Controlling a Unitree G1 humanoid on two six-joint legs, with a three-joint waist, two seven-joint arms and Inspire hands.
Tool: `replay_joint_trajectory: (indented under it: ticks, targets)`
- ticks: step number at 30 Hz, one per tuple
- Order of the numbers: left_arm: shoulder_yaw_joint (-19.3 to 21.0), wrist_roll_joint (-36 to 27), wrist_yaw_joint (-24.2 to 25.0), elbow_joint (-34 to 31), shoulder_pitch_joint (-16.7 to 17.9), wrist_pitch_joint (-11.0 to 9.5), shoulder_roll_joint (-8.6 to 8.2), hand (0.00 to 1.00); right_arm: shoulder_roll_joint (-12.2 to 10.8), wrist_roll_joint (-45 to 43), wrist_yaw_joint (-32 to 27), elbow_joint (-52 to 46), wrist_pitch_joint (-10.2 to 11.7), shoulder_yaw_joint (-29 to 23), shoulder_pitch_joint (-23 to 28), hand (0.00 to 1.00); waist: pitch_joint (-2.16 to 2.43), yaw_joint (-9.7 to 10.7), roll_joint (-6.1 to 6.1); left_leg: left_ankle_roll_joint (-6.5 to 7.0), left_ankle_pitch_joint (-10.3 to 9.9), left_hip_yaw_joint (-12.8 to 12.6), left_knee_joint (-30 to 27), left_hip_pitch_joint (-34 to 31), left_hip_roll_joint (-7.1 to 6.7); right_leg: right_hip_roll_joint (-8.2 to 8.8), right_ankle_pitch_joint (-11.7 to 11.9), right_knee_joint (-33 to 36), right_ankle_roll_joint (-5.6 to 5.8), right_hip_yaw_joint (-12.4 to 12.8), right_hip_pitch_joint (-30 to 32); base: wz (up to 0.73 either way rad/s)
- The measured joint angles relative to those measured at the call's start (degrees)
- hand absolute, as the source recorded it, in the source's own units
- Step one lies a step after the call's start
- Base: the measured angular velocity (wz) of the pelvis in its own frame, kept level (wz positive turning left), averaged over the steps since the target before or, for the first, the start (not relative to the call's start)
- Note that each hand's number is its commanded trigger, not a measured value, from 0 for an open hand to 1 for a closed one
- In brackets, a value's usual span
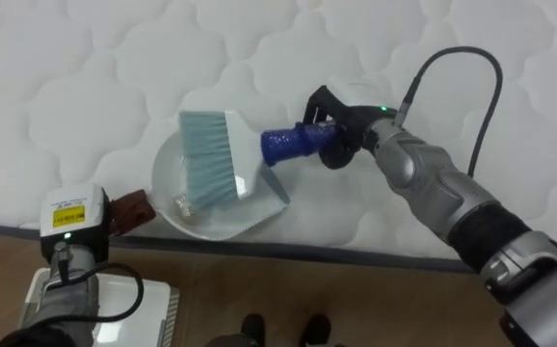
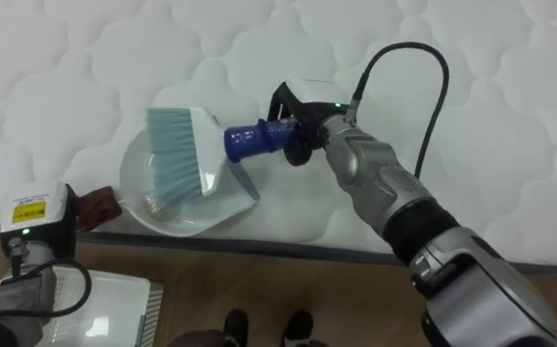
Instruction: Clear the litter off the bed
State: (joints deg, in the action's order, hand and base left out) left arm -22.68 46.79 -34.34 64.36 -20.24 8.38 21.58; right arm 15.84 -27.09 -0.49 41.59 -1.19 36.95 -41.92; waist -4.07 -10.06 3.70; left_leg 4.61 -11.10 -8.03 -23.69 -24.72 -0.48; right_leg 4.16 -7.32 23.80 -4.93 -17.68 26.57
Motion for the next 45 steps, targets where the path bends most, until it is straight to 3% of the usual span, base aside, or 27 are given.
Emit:
replay_joint_trajectory:
  ticks: [14, 21, 26, 33, 40, 45]
  targets:
    - [0.0, 0.0, 0.2, 0.2, 0.1, -0.3, -0.64, 1.00, 0.2, -0.4, 0.0, 0.0, 0.7, -0.1, 0.4, 1.00, 0.16, 0.3, -0.26, 0.18, 0.1, 0.1, 0.0, 0.1, -0.28, 0.39, -0.1, 0.5, 0.07, -0.1, 0.0, 0.00]
    - [0.2, -0.1, 0.2, 0.5, 0.1, -1.5, -0.63, 1.00, 0.7, 0.0, -0.1, 0.0, 1.2, -0.2, 0.5, 1.00, 0.16, 0.4, -0.24, 0.23, 0.1, 0.1, -0.2, -0.6, -0.33, 0.53, -0.1, 0.9, 0.07, -0.1, 0.8, 0.00]
    - [0.0, -3.3, -0.1, 1.0, 0.6, -2.6, -0.64, 1.00, 1.9, 6.4, 0.0, 0.0, 2.0, -0.2, 1.9, 1.00, 0.21, 1.6, -0.17, 0.42, 0.3, 0.4, 0.0, -0.2, -0.52, 0.69, -0.1, 0.8, 0.10, -0.2, 0.3, 0.02]
    - [3.8, -4.0, -1.3, 1.3, 0.9, -3.4, -1.68, 1.00, 2.0, 15.1, -1.5, 0.3, 2.0, -8.0, 5.9, 1.00, 0.21, 2.6, -0.17, 0.49, 0.3, 0.3, -0.7, 0.2, -0.48, 0.73, -0.1, 0.8, 0.22, 0.0, -0.5, 0.00]
    - [4.1, -4.6, -2.2, 1.0, 1.1, -4.5, -3.17, 1.00, 2.0, 29.4, -2.6, 1.2, 2.0, -12.9, 7.0, 1.00, 0.19, 3.6, -0.20, 0.49, 0.3, 0.1, 0.4, 3.0, -0.53, 0.65, -0.5, 0.2, 0.32, 0.2, -3.0, 0.00]
    - [4.7, -4.6, -2.5, -0.5, 2.0, -4.9, -3.56, 1.00, 1.8, 32.7, -2.5, 1.3, 2.4, -17.0, 11.3, 1.00, 0.58, 3.8, -0.79, 0.43, 0.3, 0.2, 1.5, 6.4, -0.39, -0.06, -0.6, -2.5, 0.62, 0.3, -6.9, 0.00]
